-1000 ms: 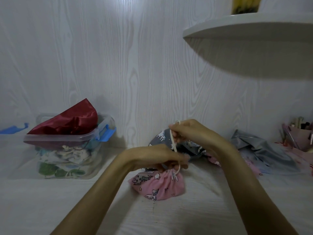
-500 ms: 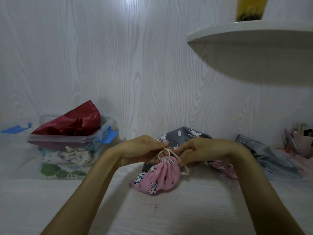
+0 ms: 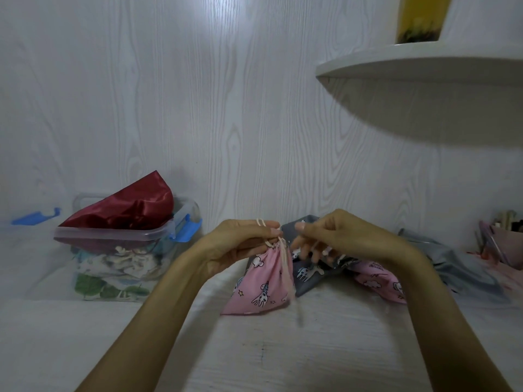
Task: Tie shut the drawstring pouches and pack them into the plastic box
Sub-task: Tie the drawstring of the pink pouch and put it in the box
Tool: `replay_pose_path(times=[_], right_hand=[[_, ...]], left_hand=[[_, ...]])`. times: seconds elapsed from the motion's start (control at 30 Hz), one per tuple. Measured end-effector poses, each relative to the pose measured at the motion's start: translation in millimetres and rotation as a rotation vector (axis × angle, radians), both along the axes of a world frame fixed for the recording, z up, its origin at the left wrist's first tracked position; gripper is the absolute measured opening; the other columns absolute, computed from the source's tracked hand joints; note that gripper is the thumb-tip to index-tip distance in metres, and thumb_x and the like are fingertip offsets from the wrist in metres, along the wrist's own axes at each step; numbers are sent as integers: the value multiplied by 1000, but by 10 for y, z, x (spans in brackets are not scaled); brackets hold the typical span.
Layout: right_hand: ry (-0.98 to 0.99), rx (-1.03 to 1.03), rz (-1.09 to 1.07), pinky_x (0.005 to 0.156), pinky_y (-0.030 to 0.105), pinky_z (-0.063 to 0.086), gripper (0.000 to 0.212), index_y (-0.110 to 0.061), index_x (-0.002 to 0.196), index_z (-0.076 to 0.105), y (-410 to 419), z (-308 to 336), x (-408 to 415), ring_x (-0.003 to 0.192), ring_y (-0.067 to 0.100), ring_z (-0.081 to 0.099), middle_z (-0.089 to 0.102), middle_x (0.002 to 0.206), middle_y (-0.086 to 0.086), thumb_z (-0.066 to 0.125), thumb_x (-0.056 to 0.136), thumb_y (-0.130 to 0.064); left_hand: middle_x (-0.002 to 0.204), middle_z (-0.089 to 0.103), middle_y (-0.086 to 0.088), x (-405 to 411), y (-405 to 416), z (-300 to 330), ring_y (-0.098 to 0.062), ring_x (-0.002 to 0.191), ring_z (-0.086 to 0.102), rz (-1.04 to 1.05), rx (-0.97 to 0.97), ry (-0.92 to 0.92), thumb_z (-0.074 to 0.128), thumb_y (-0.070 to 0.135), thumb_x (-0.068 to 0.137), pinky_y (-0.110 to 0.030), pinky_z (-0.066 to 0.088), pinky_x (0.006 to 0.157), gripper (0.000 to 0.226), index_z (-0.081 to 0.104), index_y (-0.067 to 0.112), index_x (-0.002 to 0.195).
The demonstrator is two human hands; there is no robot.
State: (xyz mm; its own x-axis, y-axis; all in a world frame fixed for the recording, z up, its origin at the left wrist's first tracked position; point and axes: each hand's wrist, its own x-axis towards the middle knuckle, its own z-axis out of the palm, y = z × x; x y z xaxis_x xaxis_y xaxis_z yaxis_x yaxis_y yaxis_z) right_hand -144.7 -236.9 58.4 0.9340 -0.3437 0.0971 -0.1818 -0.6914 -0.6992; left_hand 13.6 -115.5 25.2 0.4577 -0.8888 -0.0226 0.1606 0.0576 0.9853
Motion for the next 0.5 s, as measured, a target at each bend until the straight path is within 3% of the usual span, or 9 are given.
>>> replay_pose_path(times=[0.07, 0.13, 0.27, 0.33, 0.43, 0.5], right_hand=[[-87, -48, -49, 51, 11, 43, 16, -23, 102, 70, -41, -55, 61, 58, 2, 59, 65, 67, -11, 58, 91, -28], [-105, -1, -8, 48, 10, 39, 19, -25, 108, 67, -37, -126, 122, 52, -3, 55, 61, 63, -14, 62, 90, -23], [-96, 143, 36, 54, 14, 40, 19, -23, 108, 68, -3, -215, 189, 59, 0, 54, 61, 66, -11, 61, 90, -23], [-90, 203, 54, 55, 17, 37, 11, -23, 94, 70, 1, -233, 201, 58, 4, 50, 57, 61, -8, 60, 90, -19], [-49, 179, -2, 52, 18, 31, 28, -21, 60, 60, 14, -278, 242, 52, 7, 42, 47, 54, -5, 57, 88, -16], [-26, 155, -30, 48, 16, 29, 24, -10, 64, 56, 4, -305, 250, 50, 7, 39, 44, 55, -3, 57, 86, -16]], left_hand=[[80, 74, -3, 2, 5, 0, -6, 69, 69, -3, 1, -43, 71, 5, 76, -13, 56, 67, 11, 74, 13, 84], [78, 73, -3, -4, 7, -3, -7, 69, 68, -16, -4, -109, 71, 4, 77, -13, 55, 66, 12, 76, 15, 78], [75, 73, -3, -3, 23, 3, -9, 71, 68, 6, -40, -223, 70, 1, 76, -15, 56, 70, 18, 77, 17, 71], [77, 73, -5, -9, 24, 5, -11, 74, 69, 2, -57, -290, 70, 1, 76, -18, 56, 75, 18, 76, 17, 74], [79, 75, -6, -27, 3, -8, -13, 76, 70, 37, -30, -445, 75, 1, 74, -21, 57, 76, 15, 77, 16, 78], [77, 75, -7, -22, -7, -13, -13, 73, 71, 91, -14, -534, 77, 1, 71, -21, 58, 75, 16, 77, 14, 80]])
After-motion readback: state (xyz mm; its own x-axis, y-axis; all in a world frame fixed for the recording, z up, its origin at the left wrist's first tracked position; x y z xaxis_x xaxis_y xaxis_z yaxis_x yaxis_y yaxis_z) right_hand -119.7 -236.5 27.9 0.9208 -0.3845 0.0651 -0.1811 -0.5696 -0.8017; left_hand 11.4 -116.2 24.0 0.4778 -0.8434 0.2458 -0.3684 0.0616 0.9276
